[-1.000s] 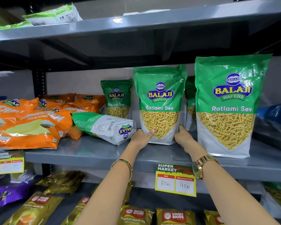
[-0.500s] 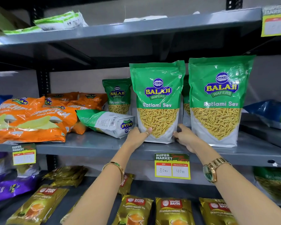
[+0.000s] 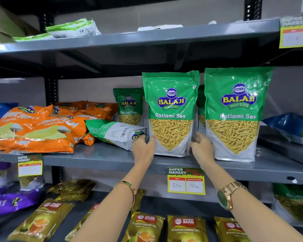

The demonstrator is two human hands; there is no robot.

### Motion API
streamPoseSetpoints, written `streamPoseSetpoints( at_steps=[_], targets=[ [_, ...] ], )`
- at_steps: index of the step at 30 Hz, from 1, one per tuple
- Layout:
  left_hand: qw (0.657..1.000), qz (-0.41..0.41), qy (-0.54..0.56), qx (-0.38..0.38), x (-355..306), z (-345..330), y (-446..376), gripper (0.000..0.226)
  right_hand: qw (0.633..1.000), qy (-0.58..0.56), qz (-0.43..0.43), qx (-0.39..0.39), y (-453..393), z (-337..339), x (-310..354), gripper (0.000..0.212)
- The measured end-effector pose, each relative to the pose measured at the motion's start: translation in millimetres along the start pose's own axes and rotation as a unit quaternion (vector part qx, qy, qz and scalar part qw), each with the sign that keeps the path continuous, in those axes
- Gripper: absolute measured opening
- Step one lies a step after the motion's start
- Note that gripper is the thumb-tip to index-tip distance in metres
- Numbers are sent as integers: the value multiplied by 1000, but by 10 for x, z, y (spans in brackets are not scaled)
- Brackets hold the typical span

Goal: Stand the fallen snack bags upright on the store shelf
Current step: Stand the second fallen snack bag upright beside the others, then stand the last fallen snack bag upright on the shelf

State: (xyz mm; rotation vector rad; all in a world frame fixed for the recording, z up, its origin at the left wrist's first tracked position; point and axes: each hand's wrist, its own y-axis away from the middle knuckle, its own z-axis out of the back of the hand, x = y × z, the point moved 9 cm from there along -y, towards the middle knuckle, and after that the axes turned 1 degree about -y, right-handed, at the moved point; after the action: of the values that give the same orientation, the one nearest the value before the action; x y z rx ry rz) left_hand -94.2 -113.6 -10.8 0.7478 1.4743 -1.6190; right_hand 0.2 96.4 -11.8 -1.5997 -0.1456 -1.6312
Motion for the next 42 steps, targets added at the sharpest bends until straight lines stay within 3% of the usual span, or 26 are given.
streamPoseSetpoints(
  at_steps=[3,5,10,13,17,23,31,37,40,42],
  targets=[
    [991,-18,-3,-132,-52,371,6,22,982,-10,141,-122,206,163,391,37],
    [983,-42,-25,-175,-89,548,-54,27,958,8,241,-152,327,112,688,32],
    [973,-22,-49,-225,14,879,-302,38,911,45,394,-109,489,-384,1152,29],
    [970,-7,-50,-239,117,1088,-434,45,898,78,430,-48,534,-797,1298,30],
    [973,47,-31,-225,406,1291,-639,57,909,118,395,65,461,-1383,1394,44],
    [973,148,58,-166,910,1367,-911,54,927,175,284,171,143,-2076,1301,58],
    [975,210,43,-61,1162,1083,-1291,73,937,268,189,118,-106,-2352,888,54],
    [969,232,61,-54,1289,1009,-1422,84,936,267,214,82,-56,-2374,935,93],
    [966,228,101,-63,1304,1019,-1421,86,936,272,203,96,-60,-2368,899,76],
    [968,217,106,-62,1292,1014,-1435,76,939,262,194,111,-52,-2366,886,68]
  ],
)
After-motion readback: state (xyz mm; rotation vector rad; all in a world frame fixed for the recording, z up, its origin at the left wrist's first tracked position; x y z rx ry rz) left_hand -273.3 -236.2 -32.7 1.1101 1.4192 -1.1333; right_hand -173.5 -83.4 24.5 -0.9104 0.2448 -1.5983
